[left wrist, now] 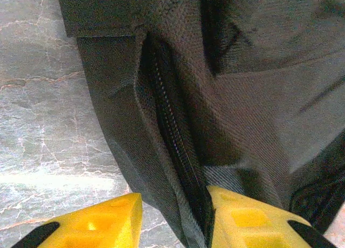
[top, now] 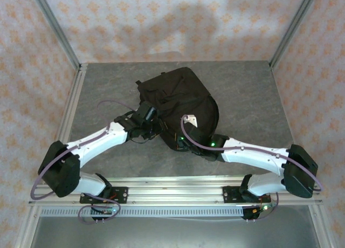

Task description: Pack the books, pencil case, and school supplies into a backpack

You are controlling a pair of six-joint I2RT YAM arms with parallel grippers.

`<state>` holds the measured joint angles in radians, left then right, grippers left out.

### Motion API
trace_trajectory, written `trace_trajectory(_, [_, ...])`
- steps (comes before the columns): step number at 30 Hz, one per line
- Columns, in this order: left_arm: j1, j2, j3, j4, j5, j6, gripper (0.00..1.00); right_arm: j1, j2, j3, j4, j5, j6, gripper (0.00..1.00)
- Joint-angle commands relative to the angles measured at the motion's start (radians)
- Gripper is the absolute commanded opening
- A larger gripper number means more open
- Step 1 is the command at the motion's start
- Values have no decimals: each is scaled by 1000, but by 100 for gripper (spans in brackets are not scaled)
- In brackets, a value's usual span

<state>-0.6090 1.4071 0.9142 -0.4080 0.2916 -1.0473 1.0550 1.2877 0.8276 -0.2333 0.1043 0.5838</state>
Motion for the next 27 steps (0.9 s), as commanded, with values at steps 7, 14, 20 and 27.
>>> trace_trajectory(7, [-6,74,54,-3,-58,0,12,7,-11,-46,1,20,12,0])
trace_trajectory(14, [7,11,59,-86,-140,48,0,7,-86,-101,-50,61,0,0])
trace_trajectory(20, [61,-19,34,-104,-129,75,0,7,-154,-127,-107,101,-18,0])
trace_trajectory(27, [118,-30,3,-103,-104,98,0,5,-196,-144,-153,157,-37,0])
